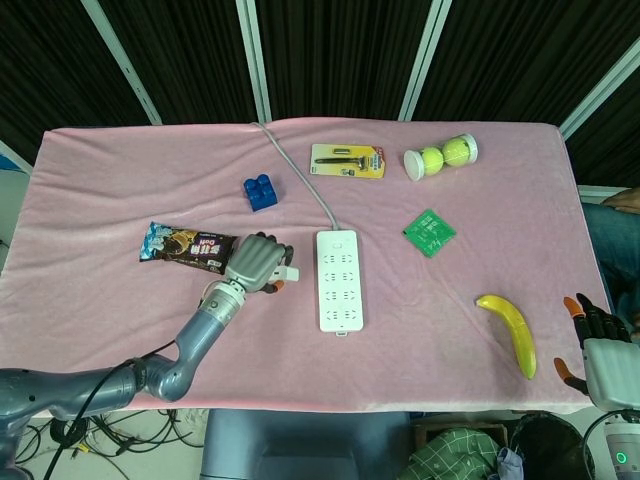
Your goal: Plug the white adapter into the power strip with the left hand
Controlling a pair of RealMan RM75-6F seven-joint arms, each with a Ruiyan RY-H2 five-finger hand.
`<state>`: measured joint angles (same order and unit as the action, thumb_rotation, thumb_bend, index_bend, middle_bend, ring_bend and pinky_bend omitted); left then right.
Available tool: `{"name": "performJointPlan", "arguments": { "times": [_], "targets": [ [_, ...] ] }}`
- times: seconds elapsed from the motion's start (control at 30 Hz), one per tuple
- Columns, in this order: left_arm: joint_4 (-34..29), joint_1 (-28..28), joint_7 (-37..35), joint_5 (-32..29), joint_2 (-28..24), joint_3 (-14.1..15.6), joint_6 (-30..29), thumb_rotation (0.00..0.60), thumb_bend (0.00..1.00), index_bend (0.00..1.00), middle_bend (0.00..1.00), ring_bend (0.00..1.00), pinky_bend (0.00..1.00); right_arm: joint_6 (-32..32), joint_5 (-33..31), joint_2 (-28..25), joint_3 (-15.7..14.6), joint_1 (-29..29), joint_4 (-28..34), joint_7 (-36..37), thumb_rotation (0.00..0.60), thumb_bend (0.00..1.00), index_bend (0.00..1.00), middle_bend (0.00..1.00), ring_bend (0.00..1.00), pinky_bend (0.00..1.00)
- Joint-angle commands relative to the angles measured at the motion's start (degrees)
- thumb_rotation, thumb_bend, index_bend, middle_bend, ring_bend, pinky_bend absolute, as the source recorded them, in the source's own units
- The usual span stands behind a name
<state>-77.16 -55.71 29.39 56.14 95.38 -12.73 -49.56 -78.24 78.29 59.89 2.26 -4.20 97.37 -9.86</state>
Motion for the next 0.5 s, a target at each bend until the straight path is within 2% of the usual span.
{"name": "performJointPlan", "arguments": {
  "times": [0.03, 0.17, 0.3, 0.4, 0.5],
  "targets": [
    [-2.85, -4.26, 7.19, -6.56, -4.75, -1.82, 4.39, 0.6, 0.42, 0.55, 0.57, 0.37, 0.37, -0.07, 0.03, 0.07, -0.01, 0.0, -0.03, -0.14, 0.6, 0.2, 0.02, 0.05, 0.12, 0.14],
    [-4.06, -9.68, 14.76, -17.16, -7.85, -3.0, 7.16, 0.6, 0.42, 0.56, 0.57, 0.37, 0.37, -0.13, -0.06, 0.15, 0.06, 0.0, -0.04, -0.21, 0.6, 0.2, 0.02, 0.05, 0.12, 0.14],
    [-3.74, -15.87, 20.41, -29.91, -10.13, -2.77, 9.91, 0.6, 0.43, 0.57, 0.57, 0.37, 0.37, 0.15, -0.3, 0.31, 0.15, -0.14, -0.22, -0.16, 0.6, 0.2, 0.02, 0.05, 0.12, 0.14],
    [-1.8, -20.55, 22.92, -39.37, -11.09, -1.67, 12.51, 0.6, 0.43, 0.58, 0.58, 0.37, 0.37, 0.4, -0.5, 0.35, 0.19, -0.25, -0.2, -0.14, 0.6, 0.2, 0.02, 0.05, 0.12, 0.14],
    [1.68, -25.23, 25.07, -47.91, -11.22, 0.8, 15.96, 0.6, 0.44, 0.58, 0.58, 0.37, 0.37, 0.24, -0.36, 0.45, 0.2, -0.29, -0.27, -0.62, 0.6, 0.2, 0.02, 0.05, 0.12, 0.14]
  ]
}}
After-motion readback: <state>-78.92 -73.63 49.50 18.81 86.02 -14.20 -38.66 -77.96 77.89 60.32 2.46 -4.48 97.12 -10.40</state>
